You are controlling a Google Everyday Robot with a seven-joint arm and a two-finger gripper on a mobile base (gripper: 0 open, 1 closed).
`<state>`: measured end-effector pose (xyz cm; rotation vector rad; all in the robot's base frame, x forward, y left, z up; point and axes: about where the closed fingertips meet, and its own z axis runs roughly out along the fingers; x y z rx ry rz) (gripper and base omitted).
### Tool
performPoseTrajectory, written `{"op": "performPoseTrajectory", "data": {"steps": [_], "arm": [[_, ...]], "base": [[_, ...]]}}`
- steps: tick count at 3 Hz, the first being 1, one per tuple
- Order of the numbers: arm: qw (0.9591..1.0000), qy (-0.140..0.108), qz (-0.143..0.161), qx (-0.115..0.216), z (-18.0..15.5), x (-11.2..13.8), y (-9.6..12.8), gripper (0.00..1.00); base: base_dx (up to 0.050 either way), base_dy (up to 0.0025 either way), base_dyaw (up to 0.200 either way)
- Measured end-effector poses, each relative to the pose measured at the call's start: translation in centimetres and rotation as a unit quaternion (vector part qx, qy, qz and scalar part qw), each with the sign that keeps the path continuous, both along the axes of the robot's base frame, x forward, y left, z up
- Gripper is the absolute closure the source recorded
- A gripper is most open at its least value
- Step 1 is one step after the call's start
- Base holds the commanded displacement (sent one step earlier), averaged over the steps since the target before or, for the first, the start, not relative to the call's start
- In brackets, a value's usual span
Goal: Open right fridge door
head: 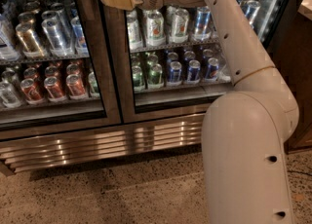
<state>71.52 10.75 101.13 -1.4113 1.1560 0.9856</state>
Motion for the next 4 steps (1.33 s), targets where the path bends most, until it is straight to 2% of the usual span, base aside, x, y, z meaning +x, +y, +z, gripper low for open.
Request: {"op": "performPoseTrajectory", "data": {"steps": [1, 3, 4], "arm": [[1.0000, 0.000, 0.000, 0.000, 0.0, 0.1, 0.0, 1.00], [1.0000, 0.000, 0.000, 0.000, 0.2, 1.4, 0.3, 1.00], [0.9999, -0.013, -0.003, 0.004, 1.3, 1.3, 0.3, 1.00]], "base": [[0.000, 0.00000, 0.000], [0.000, 0.00000, 0.000], [0.000, 0.00000, 0.000]]}}
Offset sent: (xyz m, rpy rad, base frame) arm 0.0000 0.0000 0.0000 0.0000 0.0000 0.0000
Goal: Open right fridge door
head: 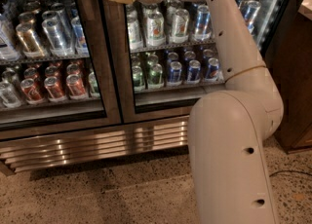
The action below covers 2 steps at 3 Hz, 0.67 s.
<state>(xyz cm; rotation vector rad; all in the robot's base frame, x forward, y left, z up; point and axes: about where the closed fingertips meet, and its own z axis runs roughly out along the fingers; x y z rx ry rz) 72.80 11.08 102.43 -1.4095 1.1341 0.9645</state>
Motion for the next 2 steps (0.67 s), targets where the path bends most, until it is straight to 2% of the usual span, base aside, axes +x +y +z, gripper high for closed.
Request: {"op": "performPoseTrajectory", "data": {"steps": [1, 2], "arm": [[0.9997, -0.024, 0.001, 0.007, 1.83, 0.02, 0.28, 1.00], [0.9997, -0.024, 0.001, 0.007, 1.83, 0.02, 0.28, 1.00]], "base": [[0.000, 0.00000, 0.000], [0.000, 0.00000, 0.000]]}}
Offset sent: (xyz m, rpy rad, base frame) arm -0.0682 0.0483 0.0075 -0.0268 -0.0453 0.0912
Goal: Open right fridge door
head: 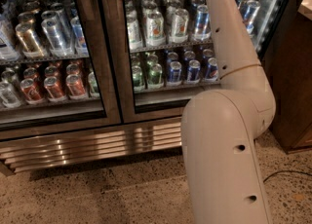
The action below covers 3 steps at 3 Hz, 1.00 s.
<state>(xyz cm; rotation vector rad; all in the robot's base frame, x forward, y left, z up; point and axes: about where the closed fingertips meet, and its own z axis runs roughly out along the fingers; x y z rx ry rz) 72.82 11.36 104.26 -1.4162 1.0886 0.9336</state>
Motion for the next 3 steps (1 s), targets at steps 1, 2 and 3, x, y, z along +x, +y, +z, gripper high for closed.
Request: {"op": "performPoseTrajectory", "data": {"steps": [1, 2, 3], "arm": [[0.9999, 0.014, -0.003, 0.001, -1.89, 0.75, 0.05, 1.00], [0.9991, 0.037, -0.012, 0.014, -2.50, 0.34, -0.16, 1.00], [0.9991, 0.037, -0.012, 0.014, -2.49, 1.25, -0.26, 1.00]], "base": [[0.000, 0.00000, 0.000], [0.000, 0.00000, 0.000], [0.000, 0.00000, 0.000]]}}
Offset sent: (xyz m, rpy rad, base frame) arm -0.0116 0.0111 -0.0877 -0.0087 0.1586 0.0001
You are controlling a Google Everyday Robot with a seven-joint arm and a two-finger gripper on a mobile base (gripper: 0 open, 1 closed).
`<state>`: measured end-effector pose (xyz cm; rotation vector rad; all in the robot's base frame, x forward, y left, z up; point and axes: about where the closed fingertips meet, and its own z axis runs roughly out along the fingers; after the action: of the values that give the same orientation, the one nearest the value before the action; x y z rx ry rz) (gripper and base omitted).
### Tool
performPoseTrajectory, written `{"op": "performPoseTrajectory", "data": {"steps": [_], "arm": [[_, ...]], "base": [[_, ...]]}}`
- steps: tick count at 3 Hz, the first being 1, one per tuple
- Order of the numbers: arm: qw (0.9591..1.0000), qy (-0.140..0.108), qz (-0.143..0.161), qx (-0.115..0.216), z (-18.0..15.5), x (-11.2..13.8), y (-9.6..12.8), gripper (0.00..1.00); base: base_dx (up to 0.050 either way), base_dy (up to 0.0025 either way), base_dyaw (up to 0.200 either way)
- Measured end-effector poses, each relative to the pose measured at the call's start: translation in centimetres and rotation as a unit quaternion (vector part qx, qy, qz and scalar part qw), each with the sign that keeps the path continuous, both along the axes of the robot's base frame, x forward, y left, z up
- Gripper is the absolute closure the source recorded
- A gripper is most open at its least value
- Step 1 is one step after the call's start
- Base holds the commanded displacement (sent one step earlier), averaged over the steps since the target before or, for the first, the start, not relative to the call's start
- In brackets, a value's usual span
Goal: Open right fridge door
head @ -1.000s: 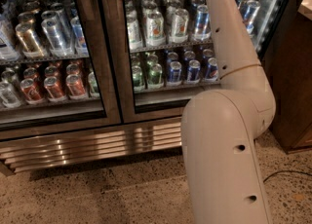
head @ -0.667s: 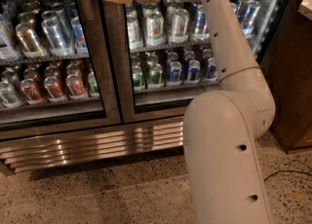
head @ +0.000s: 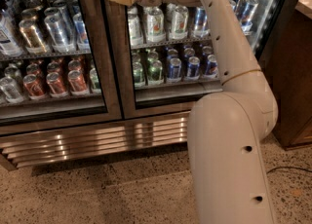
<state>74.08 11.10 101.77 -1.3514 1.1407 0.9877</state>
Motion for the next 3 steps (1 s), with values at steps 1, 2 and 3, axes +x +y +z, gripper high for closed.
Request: {"op": "performPoseTrajectory", "data": {"steps": [1, 2, 3], "arm": [[1.0000, 0.000, 0.000, 0.000, 0.13, 0.81, -0.12, 1.00], [1.0000, 0.000, 0.000, 0.000, 0.17, 1.32, -0.18, 1.00], [1.0000, 0.000, 0.000, 0.000, 0.15, 1.30, -0.18, 0.81]], "base": [[0.000, 0.00000, 0.000], [0.000, 0.00000, 0.000], [0.000, 0.00000, 0.000]]}}
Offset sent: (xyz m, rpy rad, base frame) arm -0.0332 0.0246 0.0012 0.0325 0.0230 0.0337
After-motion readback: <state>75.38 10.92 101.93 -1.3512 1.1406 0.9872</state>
